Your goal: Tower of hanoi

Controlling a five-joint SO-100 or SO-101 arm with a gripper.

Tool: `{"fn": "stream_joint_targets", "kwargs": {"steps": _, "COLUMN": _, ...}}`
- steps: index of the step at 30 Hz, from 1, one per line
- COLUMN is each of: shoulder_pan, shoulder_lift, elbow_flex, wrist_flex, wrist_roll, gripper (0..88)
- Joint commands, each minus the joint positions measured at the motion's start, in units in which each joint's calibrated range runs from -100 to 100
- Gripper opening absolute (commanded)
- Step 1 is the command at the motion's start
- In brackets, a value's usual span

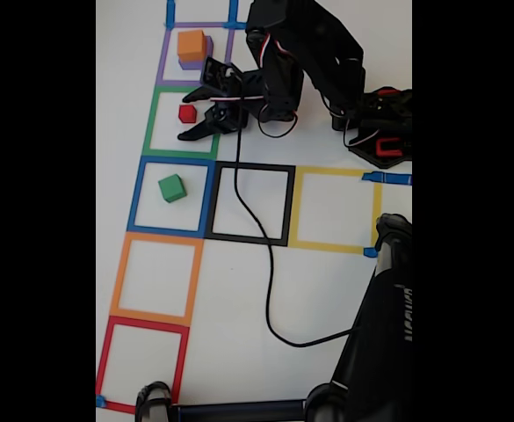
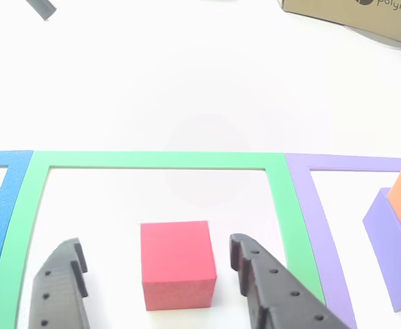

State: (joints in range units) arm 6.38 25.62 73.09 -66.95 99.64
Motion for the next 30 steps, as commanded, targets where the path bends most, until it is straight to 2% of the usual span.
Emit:
{"fn": "stream_joint_targets", "kwargs": {"steps": 1, "shoulder_pan": -0.53, "shoulder_lift": -0.15, "elbow_flex": -0.63, "wrist_flex": 0.39, "wrist_roll": 0.36, "gripper": 17.8}}
{"fn": "stream_joint_targets", "kwargs": {"steps": 30, "shoulder_pan": -2.64, "shoulder_lift": -1.84, "elbow_flex": -0.18, "wrist_flex": 2.98, "wrist_roll": 0.36, "gripper": 5.2}}
